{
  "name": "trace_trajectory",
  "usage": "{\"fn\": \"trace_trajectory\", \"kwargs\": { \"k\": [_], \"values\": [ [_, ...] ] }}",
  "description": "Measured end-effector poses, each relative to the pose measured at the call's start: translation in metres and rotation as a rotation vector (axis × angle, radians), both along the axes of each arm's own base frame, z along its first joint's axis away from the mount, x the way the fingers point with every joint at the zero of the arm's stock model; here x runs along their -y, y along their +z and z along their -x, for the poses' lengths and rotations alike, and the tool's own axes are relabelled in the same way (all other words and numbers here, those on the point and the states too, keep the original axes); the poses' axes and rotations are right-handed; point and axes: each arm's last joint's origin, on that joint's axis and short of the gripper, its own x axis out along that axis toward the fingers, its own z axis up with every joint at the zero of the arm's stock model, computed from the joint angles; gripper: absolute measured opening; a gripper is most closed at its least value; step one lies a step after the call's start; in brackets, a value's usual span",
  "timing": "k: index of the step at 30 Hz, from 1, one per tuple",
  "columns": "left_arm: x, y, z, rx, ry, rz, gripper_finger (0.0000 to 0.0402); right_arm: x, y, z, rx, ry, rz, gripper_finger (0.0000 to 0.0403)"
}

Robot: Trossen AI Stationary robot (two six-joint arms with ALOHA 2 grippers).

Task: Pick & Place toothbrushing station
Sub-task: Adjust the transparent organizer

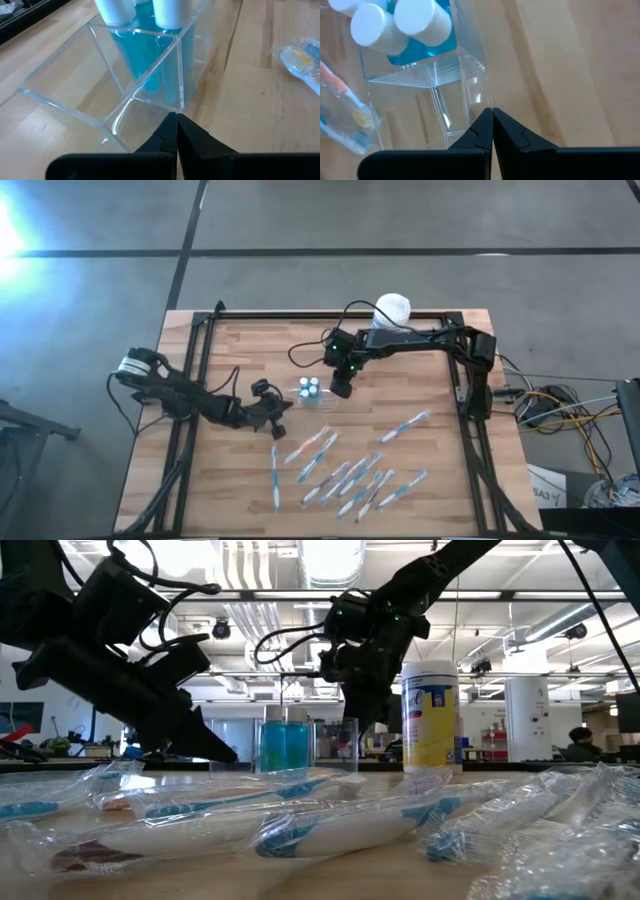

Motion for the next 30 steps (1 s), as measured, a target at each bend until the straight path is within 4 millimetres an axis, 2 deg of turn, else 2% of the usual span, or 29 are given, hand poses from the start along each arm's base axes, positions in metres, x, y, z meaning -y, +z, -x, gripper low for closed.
{"fn": "trace_trajectory", "kwargs": {
  "k": [7,15,20,24,27,30],
  "values": [
    [0.0,0.0,0.001,-0.011,-0.009,0.005,0.0004,-0.013,0.0,-0.003,-0.003,0.016,-0.001,0.0008],
    [0.002,-0.001,0.0,-0.017,-0.067,0.037,0.0003,-0.01,0.003,-0.002,-0.018,-0.03,0.07,0.0008],
    [0.008,0.004,0.0,-0.013,-0.15,0.019,0.001,-0.008,0.024,0.003,0.011,-0.079,0.18,0.0008],
    [0.015,0.017,0.003,0.027,-0.212,-0.003,0.0011,-0.012,0.049,0.011,0.059,-0.106,0.272,0.0008],
    [0.023,0.03,0.01,0.042,-0.262,-0.016,0.0007,-0.026,0.071,0.018,0.117,-0.114,0.332,0.0008],
    [0.03,0.04,0.022,0.021,-0.284,-0.028,0.0005,-0.052,0.084,0.027,0.165,-0.103,0.384,0.0008]
  ]
}}
